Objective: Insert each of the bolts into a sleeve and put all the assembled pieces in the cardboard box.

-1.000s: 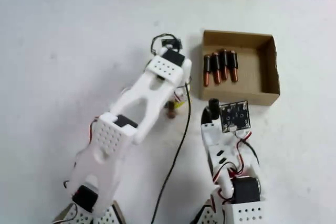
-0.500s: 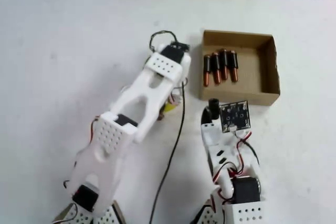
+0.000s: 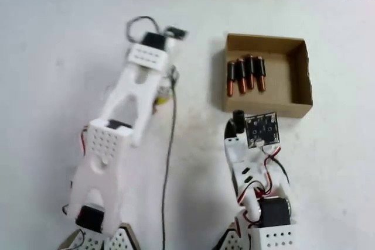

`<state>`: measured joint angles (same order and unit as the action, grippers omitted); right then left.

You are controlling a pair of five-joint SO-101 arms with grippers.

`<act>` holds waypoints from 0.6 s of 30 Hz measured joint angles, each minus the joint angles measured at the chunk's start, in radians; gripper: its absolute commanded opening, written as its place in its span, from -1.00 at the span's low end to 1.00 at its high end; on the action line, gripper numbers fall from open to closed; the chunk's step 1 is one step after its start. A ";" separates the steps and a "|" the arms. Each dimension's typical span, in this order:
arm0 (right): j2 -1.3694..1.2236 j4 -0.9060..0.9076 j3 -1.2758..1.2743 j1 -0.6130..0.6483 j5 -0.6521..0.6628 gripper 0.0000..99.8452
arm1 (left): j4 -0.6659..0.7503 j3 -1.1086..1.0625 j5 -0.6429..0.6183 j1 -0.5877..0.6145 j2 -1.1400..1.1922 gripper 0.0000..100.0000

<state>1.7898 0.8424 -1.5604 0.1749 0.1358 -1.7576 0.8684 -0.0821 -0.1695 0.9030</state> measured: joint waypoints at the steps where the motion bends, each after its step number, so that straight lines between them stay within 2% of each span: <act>1: 0.000 0.000 0.000 0.000 0.000 -0.97 | 0.000 0.011 0.000 0.023 0.000 -0.95; 7: 0.000 0.000 0.000 0.000 0.000 -0.97 | -0.003 0.032 0.031 0.158 0.000 -0.95; 9: 0.000 0.000 0.000 0.000 0.000 -0.97 | -0.003 0.032 0.123 0.195 0.000 -0.95; 14: 0.000 0.000 0.000 0.000 0.000 -0.97 | -0.003 0.032 0.463 0.216 0.000 -0.95; 18: 0.000 0.000 0.000 0.000 0.000 -0.96 | -0.003 0.032 0.574 0.216 0.000 -0.95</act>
<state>1.7898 0.8424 -1.5604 0.1749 0.1358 -1.7607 0.9007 0.4918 0.0468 0.9030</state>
